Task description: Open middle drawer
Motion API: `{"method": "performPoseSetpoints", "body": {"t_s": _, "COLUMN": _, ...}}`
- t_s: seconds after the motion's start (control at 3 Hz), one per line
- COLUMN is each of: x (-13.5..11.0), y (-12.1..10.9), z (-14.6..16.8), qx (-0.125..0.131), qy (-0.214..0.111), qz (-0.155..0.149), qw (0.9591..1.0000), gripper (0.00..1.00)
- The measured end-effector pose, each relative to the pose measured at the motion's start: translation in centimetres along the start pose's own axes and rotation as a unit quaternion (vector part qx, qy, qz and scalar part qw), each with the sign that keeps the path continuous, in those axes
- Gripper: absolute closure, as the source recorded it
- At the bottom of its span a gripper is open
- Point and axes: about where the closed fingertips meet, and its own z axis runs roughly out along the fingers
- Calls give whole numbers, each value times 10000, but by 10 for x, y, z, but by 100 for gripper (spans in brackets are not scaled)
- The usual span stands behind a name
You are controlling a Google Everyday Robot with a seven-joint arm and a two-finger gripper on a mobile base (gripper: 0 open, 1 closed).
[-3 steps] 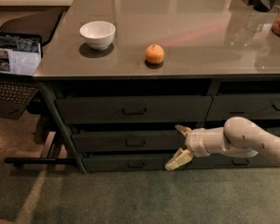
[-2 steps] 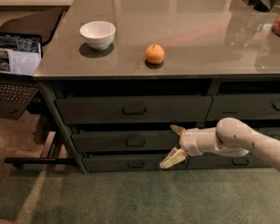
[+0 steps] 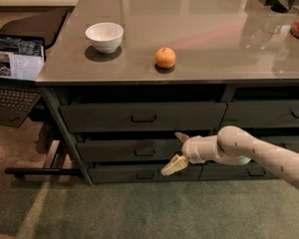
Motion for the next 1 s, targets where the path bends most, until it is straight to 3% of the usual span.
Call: {"method": "performPoseSetpoints", "body": {"t_s": 1.0, "x": 6, "y": -34, "z": 53, "qx": 186, "qy": 45, "qz": 180, "qw": 9997, "gripper": 0}}
